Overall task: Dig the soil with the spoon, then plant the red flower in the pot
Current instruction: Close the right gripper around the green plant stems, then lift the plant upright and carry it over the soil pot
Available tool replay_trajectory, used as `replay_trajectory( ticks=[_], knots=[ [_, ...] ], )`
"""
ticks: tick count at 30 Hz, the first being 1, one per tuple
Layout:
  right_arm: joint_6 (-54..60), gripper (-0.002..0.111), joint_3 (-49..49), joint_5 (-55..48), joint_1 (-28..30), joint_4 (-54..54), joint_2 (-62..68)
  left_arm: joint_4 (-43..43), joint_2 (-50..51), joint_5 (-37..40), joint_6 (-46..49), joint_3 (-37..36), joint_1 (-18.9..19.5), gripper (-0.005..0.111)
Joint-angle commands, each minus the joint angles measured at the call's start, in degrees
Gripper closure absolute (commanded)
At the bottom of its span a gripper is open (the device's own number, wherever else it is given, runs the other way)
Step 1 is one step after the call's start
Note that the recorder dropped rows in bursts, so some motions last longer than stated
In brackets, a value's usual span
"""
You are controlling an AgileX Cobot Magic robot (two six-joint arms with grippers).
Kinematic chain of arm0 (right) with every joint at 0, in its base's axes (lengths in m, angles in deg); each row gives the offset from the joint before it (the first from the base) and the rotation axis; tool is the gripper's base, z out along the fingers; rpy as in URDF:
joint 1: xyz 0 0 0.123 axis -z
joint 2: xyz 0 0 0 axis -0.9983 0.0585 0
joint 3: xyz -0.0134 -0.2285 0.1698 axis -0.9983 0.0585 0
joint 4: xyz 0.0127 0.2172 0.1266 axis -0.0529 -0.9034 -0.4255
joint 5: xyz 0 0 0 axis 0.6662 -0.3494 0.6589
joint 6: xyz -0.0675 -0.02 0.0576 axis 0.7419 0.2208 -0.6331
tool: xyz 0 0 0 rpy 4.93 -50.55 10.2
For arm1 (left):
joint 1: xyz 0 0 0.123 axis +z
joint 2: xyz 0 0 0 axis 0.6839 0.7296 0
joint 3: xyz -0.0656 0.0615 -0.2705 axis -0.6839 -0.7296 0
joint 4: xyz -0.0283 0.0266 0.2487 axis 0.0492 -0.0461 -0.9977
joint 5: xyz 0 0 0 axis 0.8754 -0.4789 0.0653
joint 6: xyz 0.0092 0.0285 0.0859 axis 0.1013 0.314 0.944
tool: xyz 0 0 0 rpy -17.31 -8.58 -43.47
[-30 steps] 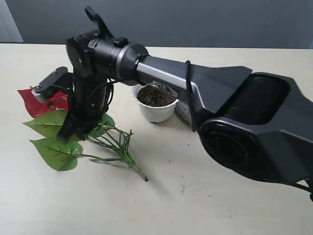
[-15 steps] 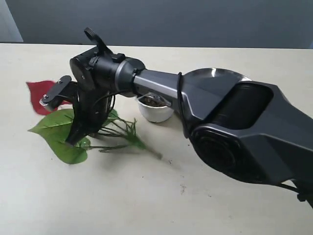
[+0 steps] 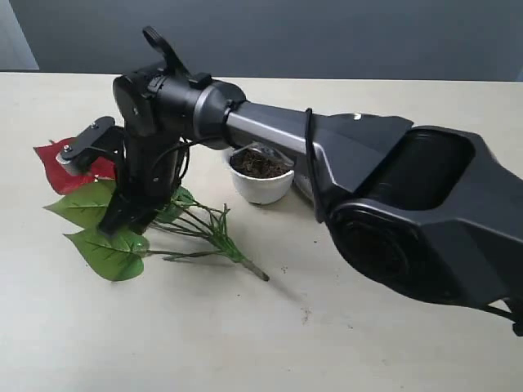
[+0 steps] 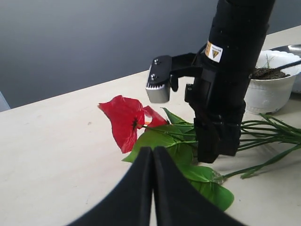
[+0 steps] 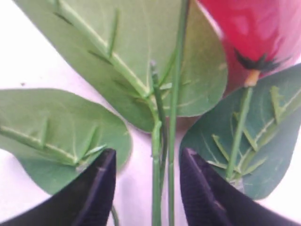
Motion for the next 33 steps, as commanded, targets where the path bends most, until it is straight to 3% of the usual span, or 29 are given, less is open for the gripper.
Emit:
replay_trajectory(
  ticks=[1,7,10,25,33],
  knots=[
    [-0.1,0.066,-0.2,-0.1,0.1,-1.4,-3.2,0.1,-0.1,-0.7,-0.1,0.2,-0.2,0.106],
    [-0.1,0.066,-0.2,1.3,0.1,2.3,-2.2,0.1,-0.1,-0.7,-0.1,0.2,-0.2,0.106],
    [-0.1,0.050,-0.2,1.3,0.1,3.2,-0.9,0.1,-0.1,-0.7,-0.1,0.2,-0.2,0.106],
    [-1.8,0.051,-0.2,2.7,0.1,8.7,2.0,0.1,-0.1,-0.7,-0.1,0.2,-0.2,0.106],
    [-1.8,0.090,-0.2,2.8,0.1,8.7,4.2,0.1,-0.1,-0.7,-0.1,0.2,-0.2,0.106]
  ],
)
